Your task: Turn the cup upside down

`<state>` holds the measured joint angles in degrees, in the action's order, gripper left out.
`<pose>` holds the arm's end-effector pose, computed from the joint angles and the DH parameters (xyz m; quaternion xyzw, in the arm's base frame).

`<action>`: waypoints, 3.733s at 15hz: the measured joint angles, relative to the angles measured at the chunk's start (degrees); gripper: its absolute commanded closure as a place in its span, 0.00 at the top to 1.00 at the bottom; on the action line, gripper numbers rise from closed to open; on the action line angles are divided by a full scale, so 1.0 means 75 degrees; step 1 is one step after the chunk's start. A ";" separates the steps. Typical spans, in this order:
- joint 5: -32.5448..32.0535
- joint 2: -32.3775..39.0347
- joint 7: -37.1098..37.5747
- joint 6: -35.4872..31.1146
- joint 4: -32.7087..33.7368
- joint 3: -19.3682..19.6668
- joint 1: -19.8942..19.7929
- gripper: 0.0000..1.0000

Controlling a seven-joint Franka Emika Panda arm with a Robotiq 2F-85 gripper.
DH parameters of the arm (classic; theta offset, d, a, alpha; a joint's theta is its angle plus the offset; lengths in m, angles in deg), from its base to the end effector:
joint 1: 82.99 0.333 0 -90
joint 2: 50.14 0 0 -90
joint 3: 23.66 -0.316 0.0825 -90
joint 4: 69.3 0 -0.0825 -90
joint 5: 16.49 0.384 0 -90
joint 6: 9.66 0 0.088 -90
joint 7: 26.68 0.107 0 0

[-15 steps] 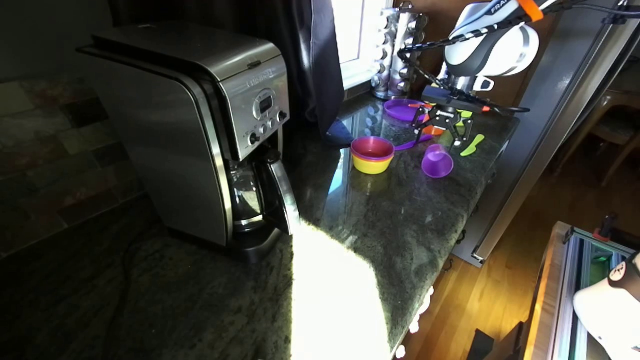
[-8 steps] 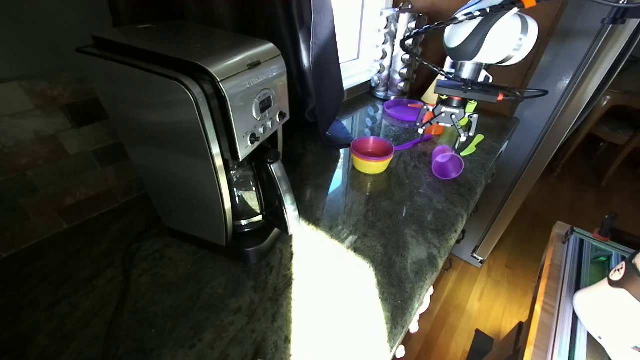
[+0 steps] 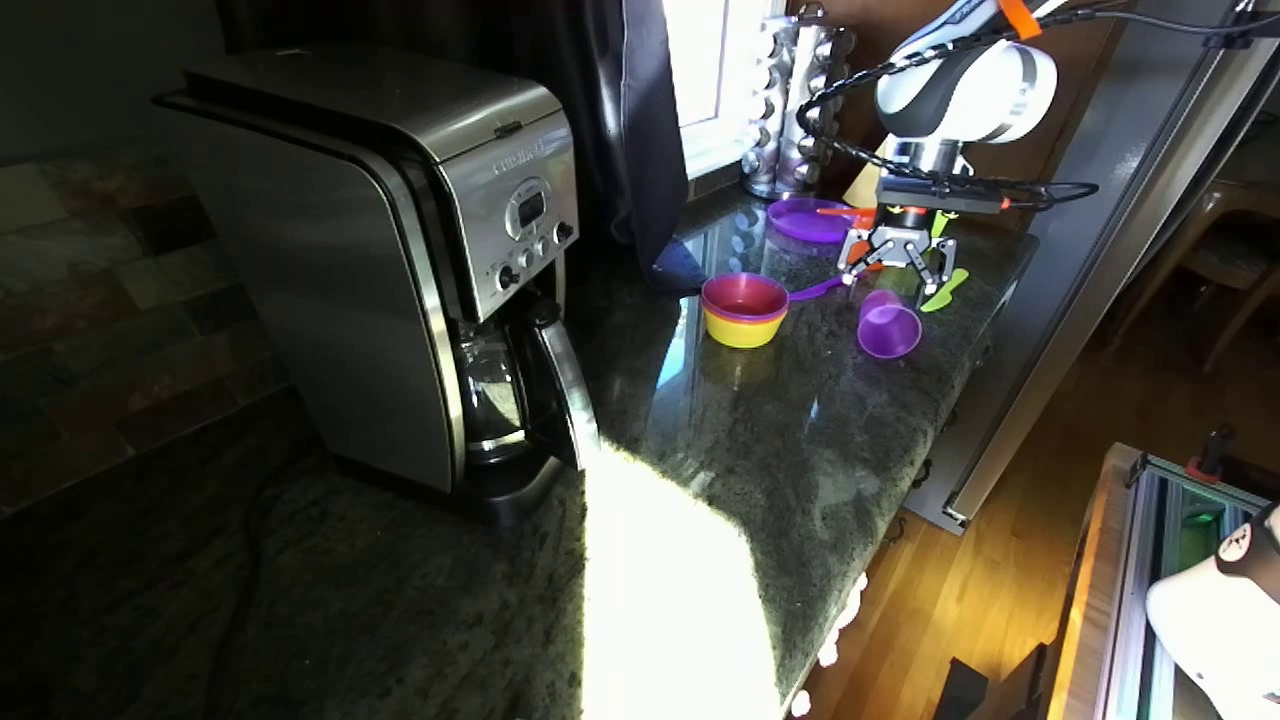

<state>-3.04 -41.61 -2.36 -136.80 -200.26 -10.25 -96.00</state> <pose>0.4549 -0.2185 0.2739 -0.8590 0.4967 0.1023 0.0701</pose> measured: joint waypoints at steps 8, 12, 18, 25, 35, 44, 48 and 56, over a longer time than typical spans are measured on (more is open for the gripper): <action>0.0264 0.0429 -0.0402 0.0665 0.0425 -0.0008 0.0001 0.46; 0.0603 0.0430 -0.0336 0.0708 0.0492 -0.0008 0.0001 0.42; 0.0879 -0.0293 0.0043 -0.0742 -0.0072 -0.0034 0.0099 0.42; 0.0292 -0.1984 0.0218 -0.3903 -0.1941 -0.0265 0.0205 0.42; -0.4786 -0.2390 0.5061 -0.4872 -0.2631 -0.1830 -0.1639 0.42; -0.7589 -0.2916 0.8533 -0.3487 -0.2622 -0.3329 -0.2180 0.42; -0.8796 -0.2922 0.9912 -0.2793 -0.2560 -0.3246 -0.1805 0.42; -1.0759 -0.2621 1.2058 -0.1671 -0.2402 -0.2382 -0.0568 0.42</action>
<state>-83.73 -61.27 88.08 -149.34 -218.28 -28.12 -100.27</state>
